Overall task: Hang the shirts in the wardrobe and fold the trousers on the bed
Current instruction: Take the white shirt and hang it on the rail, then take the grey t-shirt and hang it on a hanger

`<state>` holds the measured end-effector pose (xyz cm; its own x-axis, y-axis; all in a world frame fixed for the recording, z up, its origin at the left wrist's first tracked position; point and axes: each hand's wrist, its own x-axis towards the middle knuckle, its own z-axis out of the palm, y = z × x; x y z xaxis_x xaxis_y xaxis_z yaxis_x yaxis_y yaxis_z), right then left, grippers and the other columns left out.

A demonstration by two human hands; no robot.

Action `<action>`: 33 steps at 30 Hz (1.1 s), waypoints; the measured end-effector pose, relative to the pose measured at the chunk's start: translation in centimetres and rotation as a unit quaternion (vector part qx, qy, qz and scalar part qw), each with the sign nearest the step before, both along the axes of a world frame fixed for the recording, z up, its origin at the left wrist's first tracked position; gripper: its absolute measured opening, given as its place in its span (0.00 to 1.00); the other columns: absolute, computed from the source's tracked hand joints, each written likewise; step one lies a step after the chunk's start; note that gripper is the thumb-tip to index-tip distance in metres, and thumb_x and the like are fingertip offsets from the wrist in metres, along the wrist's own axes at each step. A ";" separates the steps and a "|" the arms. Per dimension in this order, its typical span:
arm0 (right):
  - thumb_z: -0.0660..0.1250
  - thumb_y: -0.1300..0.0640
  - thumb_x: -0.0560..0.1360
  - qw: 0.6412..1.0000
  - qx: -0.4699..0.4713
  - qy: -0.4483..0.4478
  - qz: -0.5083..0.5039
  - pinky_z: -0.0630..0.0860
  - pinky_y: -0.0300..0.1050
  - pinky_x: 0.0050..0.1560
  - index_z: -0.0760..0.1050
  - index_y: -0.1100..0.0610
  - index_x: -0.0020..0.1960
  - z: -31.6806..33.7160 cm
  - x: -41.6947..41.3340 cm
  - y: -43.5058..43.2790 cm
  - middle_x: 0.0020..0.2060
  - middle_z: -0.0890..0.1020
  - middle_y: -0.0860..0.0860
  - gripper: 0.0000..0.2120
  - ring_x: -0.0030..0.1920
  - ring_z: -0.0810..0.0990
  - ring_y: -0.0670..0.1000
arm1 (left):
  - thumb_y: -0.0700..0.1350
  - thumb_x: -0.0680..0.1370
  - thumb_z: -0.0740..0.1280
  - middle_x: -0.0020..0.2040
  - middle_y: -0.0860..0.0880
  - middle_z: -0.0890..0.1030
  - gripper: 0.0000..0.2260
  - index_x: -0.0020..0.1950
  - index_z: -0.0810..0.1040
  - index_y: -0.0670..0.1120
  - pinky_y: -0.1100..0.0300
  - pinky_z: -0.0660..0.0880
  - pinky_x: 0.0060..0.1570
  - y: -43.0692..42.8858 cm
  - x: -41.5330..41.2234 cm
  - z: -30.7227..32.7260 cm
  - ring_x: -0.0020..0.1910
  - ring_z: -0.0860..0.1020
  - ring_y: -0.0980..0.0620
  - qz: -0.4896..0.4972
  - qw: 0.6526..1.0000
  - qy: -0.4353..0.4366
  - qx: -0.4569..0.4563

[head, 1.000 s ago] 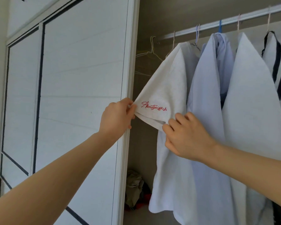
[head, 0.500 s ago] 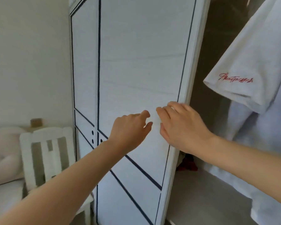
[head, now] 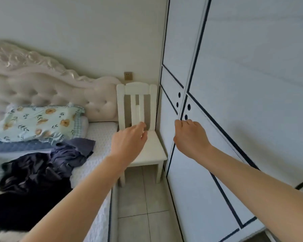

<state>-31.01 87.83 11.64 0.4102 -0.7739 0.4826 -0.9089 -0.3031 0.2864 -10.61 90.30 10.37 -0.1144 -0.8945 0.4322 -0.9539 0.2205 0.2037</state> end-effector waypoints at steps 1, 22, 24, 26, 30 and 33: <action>0.73 0.68 0.54 1.000 0.016 -0.003 0.020 0.60 0.43 0.30 0.73 0.62 0.36 -1.3 0.8 -1.1 0.23 0.72 0.54 0.13 0.25 0.69 0.54 | 0.52 0.83 0.56 0.47 0.54 0.83 0.13 0.63 0.73 0.50 0.64 0.63 0.29 -0.4 1.1 -1.3 0.38 0.79 0.52 0.021 1.000 0.002 0.011; 0.55 0.58 0.79 0.912 0.325 0.089 0.236 0.69 0.49 0.50 0.68 0.59 0.59 -19.6 16.9 -17.1 0.55 0.78 0.56 0.10 0.55 0.74 0.57 | 0.47 0.83 0.58 0.47 0.51 0.83 0.10 0.59 0.76 0.46 0.51 0.79 0.40 0.5 12.8 -21.4 0.43 0.80 0.50 0.396 0.874 0.116 0.258; 0.54 0.58 0.79 0.903 0.341 0.095 0.243 0.69 0.49 0.51 0.68 0.59 0.59 -20.7 18.7 -18.1 0.56 0.77 0.56 0.10 0.56 0.74 0.57 | 0.48 0.83 0.58 0.47 0.51 0.83 0.10 0.59 0.76 0.47 0.50 0.79 0.41 0.1 14.2 -22.8 0.43 0.80 0.50 0.412 0.860 0.126 0.274; 0.54 0.59 0.79 0.897 0.349 0.101 0.253 0.69 0.49 0.51 0.68 0.59 0.59 -21.7 20.4 -19.4 0.56 0.77 0.56 0.11 0.56 0.73 0.57 | 0.48 0.83 0.59 0.47 0.52 0.83 0.10 0.60 0.76 0.47 0.51 0.79 0.41 -0.7 16.0 -24.2 0.43 0.80 0.51 0.424 0.849 0.133 0.286; 0.55 0.60 0.79 0.892 0.352 0.104 0.263 0.66 0.47 0.46 0.69 0.59 0.57 -24.0 24.3 -22.9 0.54 0.78 0.54 0.09 0.54 0.74 0.56 | 0.49 0.83 0.59 0.48 0.53 0.82 0.11 0.61 0.76 0.48 0.54 0.79 0.40 -3.9 20.2 -26.9 0.43 0.80 0.52 0.441 0.834 0.144 0.300; 0.54 0.61 0.79 0.888 0.373 0.104 0.248 0.64 0.46 0.44 0.69 0.58 0.54 -25.5 27.8 -25.7 0.52 0.77 0.54 0.07 0.52 0.74 0.56 | 0.48 0.82 0.59 0.46 0.53 0.82 0.10 0.58 0.76 0.48 0.54 0.79 0.39 -6.5 23.7 -28.7 0.42 0.79 0.52 0.449 0.819 0.160 0.319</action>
<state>-3.25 62.12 -13.86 0.8100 -0.5457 -0.2147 -0.5615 -0.8273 -0.0156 13.06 83.80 -18.31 0.7410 -0.6117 -0.2770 -0.5488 -0.7893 0.2753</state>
